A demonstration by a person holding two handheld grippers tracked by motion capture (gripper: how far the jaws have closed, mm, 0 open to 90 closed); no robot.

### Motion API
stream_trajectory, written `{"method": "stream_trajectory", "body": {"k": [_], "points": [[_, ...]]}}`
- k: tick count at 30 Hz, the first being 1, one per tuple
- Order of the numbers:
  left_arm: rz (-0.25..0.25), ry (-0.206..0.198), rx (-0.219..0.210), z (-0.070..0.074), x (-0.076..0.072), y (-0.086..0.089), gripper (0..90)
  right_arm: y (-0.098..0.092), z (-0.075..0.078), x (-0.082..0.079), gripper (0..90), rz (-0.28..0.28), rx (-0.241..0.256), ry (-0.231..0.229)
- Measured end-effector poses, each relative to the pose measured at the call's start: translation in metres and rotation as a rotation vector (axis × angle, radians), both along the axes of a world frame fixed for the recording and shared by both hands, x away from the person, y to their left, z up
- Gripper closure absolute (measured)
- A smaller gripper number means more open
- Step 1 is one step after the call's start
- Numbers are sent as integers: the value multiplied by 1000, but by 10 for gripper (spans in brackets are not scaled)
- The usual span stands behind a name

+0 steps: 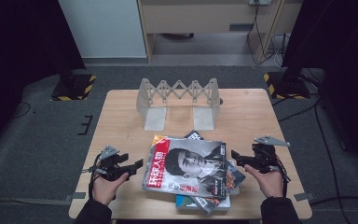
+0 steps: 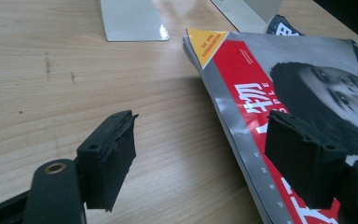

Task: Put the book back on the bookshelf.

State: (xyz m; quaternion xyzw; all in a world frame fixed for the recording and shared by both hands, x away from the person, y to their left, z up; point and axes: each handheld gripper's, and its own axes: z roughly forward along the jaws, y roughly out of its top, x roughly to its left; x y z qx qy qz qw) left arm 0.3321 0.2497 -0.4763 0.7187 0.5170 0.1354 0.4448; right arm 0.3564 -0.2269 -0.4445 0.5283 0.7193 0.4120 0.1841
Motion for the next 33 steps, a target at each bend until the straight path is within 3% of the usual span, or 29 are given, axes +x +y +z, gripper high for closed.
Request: {"method": "stream_trajectory", "body": {"k": [9,12,16,33], "points": [[-32,30,-5,-4,-2,-8,243,22,0,-7,86,64,-6,-4],[-41,48,-34,-6,-5,-9,251,29,-1,-8,86,85,-9,2],[-60,71,-39,-10,-10,-14,267,42,-7,-11,86,119,-22,18],[-149,128,-23,-21,-18,-39,269,54,-26,-21,162,180,-28,59]]}}
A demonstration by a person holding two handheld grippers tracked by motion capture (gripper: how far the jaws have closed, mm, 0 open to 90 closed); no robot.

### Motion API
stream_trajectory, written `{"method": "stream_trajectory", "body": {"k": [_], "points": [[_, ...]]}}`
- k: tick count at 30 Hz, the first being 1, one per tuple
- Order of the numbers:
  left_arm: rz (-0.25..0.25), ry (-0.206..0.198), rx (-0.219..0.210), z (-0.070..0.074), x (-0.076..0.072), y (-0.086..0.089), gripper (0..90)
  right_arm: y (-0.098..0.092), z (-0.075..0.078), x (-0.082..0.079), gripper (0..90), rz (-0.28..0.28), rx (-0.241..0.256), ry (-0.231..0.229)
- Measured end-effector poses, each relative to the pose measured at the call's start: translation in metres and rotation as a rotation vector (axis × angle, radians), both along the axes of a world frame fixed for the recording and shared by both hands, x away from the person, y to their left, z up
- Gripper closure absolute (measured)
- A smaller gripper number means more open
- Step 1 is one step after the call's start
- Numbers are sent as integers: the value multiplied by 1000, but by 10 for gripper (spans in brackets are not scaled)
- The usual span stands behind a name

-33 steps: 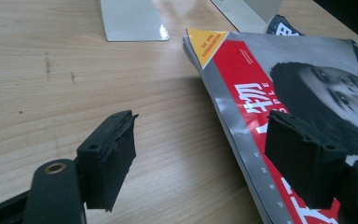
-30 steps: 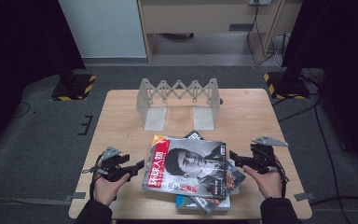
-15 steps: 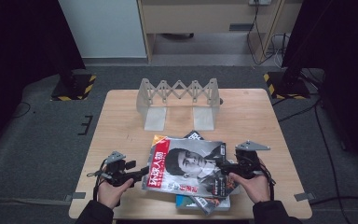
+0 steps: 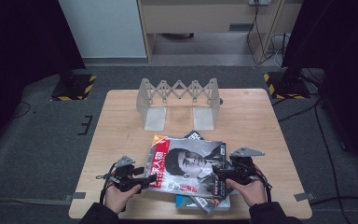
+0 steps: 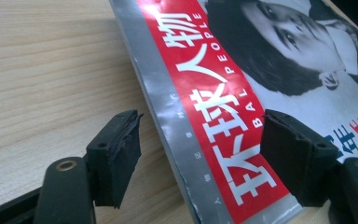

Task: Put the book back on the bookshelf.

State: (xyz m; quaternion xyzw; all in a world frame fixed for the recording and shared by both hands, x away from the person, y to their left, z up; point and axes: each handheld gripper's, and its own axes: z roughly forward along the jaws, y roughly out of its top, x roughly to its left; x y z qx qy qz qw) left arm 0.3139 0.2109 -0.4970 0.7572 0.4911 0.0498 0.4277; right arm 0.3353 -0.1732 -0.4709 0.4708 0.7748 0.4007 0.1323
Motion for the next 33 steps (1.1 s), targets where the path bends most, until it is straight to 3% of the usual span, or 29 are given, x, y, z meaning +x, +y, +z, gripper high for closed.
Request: {"method": "stream_trajectory", "body": {"k": [5,7,12,16,22,23,26,30,31,32,33], "points": [[-15,24,-9,-4,1,-3,240,6,-8,0,182,21,1,27],[-36,40,-14,-8,2,-5,212,7,-10,0,179,16,-2,19],[-36,45,-15,-10,4,-6,176,8,-10,0,179,20,-9,10],[-42,74,-33,-13,5,-3,141,8,-11,0,179,19,-13,8],[-90,146,-111,-22,11,-2,109,9,-11,-1,178,20,-17,4],[-110,160,-135,-22,12,-4,135,9,-12,-1,175,20,-17,3],[-130,171,-154,-22,11,-6,180,9,-12,0,168,24,-20,0],[-126,150,-160,-16,10,-1,271,10,-12,-1,162,22,-18,-1],[-114,139,-184,-13,9,1,271,10,-12,-1,162,22,-18,-1],[-97,114,-245,-7,7,5,322,10,-12,-1,158,22,-16,0],[-92,94,-264,-4,6,6,334,10,-13,-1,156,21,-14,1]]}}
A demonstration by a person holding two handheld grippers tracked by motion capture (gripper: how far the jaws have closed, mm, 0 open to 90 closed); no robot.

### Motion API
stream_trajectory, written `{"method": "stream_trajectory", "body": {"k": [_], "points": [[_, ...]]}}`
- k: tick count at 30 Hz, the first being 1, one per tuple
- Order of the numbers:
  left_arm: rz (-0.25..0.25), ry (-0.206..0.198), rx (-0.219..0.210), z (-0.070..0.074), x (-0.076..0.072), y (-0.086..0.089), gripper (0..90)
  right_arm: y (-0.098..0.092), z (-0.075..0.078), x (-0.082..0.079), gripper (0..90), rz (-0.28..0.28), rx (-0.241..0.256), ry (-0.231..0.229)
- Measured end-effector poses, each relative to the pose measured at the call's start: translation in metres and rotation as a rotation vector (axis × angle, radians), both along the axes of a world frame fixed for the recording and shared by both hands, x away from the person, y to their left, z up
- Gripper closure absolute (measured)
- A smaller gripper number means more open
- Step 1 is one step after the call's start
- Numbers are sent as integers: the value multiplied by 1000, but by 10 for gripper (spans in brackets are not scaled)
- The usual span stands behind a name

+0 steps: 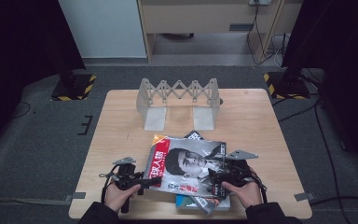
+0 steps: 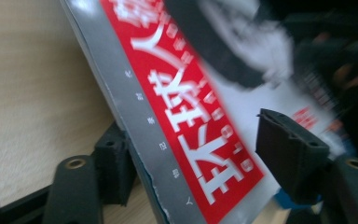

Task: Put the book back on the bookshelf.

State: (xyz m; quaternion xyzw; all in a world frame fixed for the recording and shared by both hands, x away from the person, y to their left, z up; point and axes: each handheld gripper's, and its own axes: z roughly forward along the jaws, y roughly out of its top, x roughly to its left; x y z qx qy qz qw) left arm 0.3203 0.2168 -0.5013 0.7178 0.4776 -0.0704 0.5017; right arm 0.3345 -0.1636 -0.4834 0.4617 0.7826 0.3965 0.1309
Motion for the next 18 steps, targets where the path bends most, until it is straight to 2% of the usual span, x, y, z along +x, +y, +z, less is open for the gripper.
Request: {"method": "stream_trajectory", "body": {"k": [3,5,8,9,10,11,12,14,15,18], "points": [[24,-41,-76,7,-2,1,372,0,0,0,148,-2,7,-1],[27,-49,-112,9,-3,1,401,0,-1,0,145,-2,6,-2],[23,-45,-107,9,-2,-1,432,0,-1,0,143,0,5,-3],[24,-23,-110,7,-1,-3,457,0,-1,0,143,1,4,-5],[24,-23,-110,7,-1,-3,481,0,-1,0,143,1,4,-5],[23,-3,-108,5,1,-5,481,0,-1,0,143,0,7,-2],[21,11,-96,4,4,-7,532,0,-1,0,143,-1,10,-2],[19,21,-89,3,6,-9,549,0,-1,0,143,-1,10,-1],[17,36,-81,3,9,-11,589,0,-1,0,143,-1,10,-1],[30,70,-91,4,11,-10,649,-1,0,0,143,-2,15,3]]}}
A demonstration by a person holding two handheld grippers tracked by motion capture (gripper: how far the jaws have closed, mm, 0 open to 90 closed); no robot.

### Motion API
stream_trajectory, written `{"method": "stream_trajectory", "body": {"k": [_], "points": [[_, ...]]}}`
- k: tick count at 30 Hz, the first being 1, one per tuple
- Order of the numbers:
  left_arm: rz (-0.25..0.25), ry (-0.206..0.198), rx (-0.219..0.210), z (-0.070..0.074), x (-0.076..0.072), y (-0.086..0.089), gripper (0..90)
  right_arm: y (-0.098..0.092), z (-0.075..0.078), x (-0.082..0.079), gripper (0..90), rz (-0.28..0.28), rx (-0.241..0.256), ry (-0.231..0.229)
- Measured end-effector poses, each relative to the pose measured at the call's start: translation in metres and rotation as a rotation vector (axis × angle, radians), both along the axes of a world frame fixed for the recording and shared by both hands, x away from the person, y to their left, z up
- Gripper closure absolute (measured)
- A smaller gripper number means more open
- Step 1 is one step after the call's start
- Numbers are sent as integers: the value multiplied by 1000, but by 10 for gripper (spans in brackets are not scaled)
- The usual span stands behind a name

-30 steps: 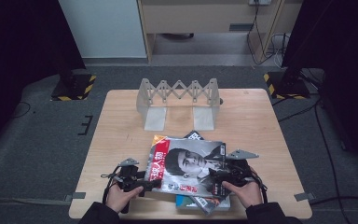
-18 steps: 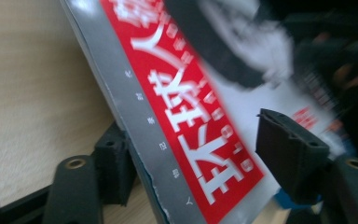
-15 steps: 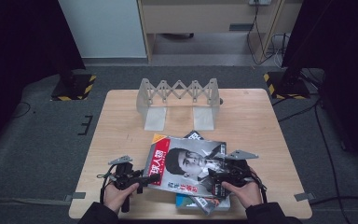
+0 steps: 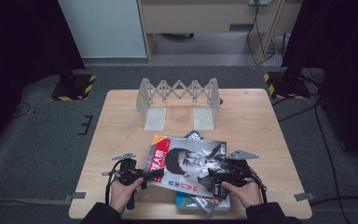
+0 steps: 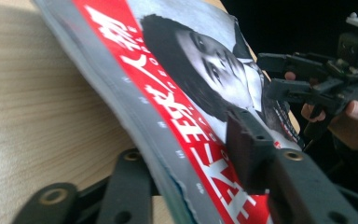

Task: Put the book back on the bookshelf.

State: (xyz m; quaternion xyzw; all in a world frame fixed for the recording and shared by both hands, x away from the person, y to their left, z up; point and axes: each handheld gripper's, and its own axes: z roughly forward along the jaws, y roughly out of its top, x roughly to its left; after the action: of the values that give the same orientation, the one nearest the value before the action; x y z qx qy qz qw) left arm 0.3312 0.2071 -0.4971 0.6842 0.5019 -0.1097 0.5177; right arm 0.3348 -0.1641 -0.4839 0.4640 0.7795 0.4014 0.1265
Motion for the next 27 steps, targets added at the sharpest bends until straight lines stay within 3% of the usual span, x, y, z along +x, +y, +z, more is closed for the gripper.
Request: {"method": "stream_trajectory", "body": {"k": [4,10,14,27], "points": [[13,2,-3,6,0,1,741,0,1,0,143,-4,10,9],[20,-20,31,22,1,-3,778,-4,3,2,135,-5,11,1],[30,-76,39,40,4,-1,813,-12,6,4,134,-36,20,-19],[81,-155,23,74,16,0,855,-48,10,12,119,-141,2,-47]]}}
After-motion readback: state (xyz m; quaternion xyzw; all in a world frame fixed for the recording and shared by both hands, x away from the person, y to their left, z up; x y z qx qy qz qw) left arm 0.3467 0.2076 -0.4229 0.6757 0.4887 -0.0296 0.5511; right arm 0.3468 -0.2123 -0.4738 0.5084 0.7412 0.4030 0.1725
